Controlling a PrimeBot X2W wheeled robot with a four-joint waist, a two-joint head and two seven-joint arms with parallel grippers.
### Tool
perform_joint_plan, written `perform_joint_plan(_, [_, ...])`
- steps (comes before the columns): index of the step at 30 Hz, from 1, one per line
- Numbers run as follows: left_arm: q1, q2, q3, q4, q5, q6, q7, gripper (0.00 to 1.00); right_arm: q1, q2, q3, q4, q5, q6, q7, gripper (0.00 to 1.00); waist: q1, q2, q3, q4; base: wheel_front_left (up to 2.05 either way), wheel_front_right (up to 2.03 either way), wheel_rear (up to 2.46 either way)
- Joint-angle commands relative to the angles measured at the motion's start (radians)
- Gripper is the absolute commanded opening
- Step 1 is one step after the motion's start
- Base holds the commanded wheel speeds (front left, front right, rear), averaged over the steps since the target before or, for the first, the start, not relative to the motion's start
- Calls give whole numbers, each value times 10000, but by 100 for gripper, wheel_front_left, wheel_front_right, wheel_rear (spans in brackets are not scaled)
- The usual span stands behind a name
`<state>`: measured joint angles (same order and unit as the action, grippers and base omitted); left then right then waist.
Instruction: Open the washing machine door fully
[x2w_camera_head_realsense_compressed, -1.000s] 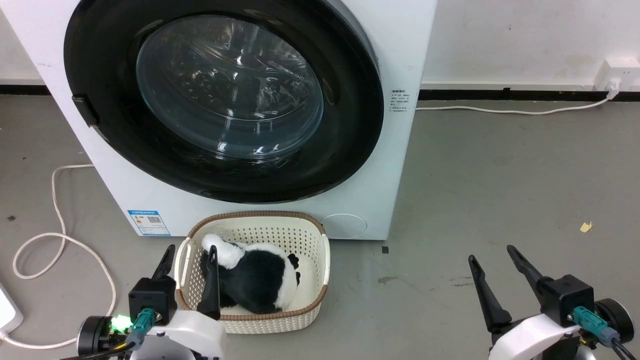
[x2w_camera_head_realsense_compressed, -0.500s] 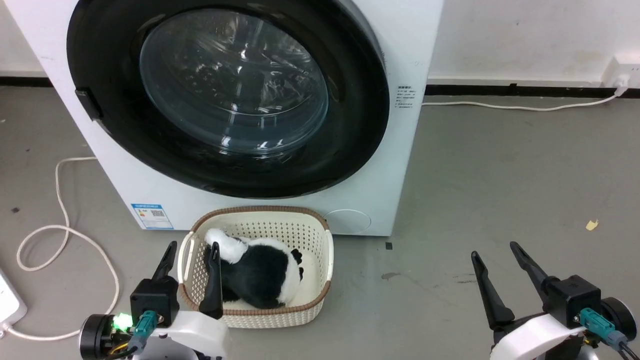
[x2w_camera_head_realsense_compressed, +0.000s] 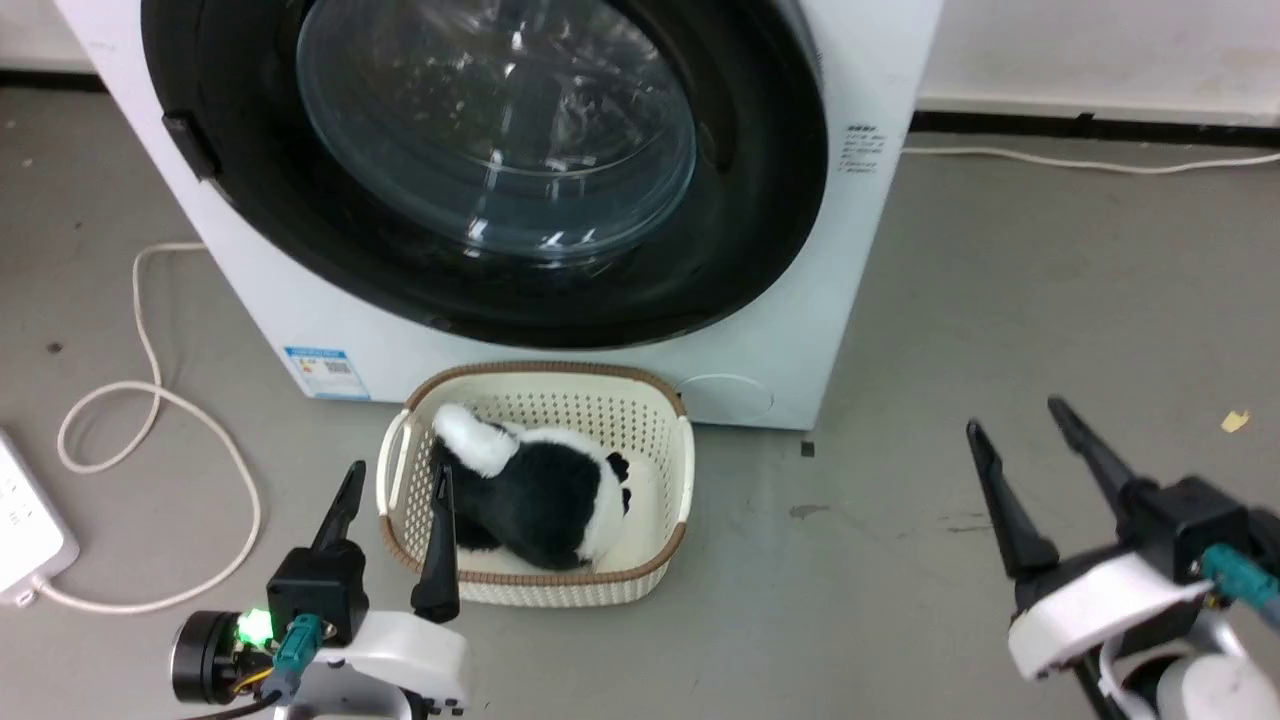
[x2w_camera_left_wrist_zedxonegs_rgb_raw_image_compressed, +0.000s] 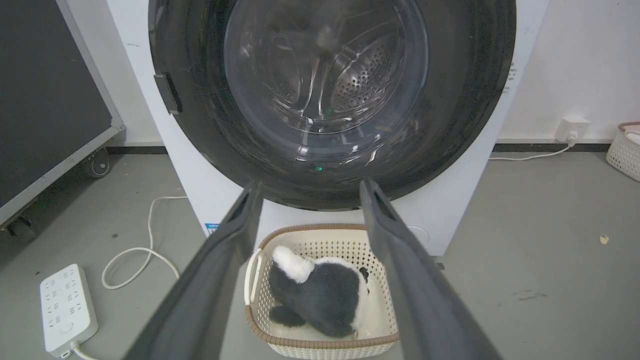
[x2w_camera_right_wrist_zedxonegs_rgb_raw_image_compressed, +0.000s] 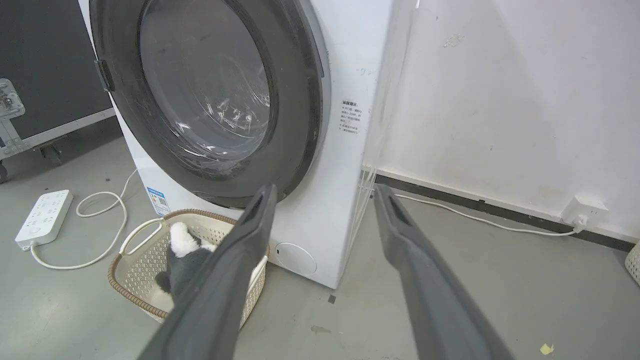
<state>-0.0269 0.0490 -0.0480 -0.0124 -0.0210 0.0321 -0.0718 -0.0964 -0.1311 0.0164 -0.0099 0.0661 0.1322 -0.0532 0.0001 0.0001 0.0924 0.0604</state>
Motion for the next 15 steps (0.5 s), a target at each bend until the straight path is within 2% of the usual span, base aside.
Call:
perform_joint_plan(1, [-210,5,-22,-81,-60,59,-105,100,-325,-175,53,-51,128,-5,3,100,-1,-1,146,112,0,0,0])
perform_joint_plan(9, [-405,5,-123,-187,-147,169,-272,100,-1355,-522,208,56,677,-6,170,100,-1,-1,556,374,0,0,0])
perform_joint_plan(10, [-431,5,-141,-199,-157,180,-293,100,-1488,-557,226,89,730,-6,196,94,-1,-1,608,408,0,0,0])
perform_joint_plan(11, [-459,5,-161,-210,-168,193,-314,100,-1620,-587,244,126,793,-6,223,46,-1,-1,658,442,0,0,0])
perform_joint_plan(12, [-486,5,-183,-222,-179,211,-335,100,-1750,-613,257,163,864,-6,244,13,-1,-1,705,476,0,0,0])
perform_joint_plan(13, [-511,5,-205,-236,-191,231,-356,100,-1877,-627,262,206,960,-6,269,0,-1,-1,750,508,0,0,0])
perform_joint_plan(15, [-559,6,-249,-271,-215,273,-397,100,-2141,-656,236,300,1163,-6,332,0,-1,-1,849,570,0,0,0])
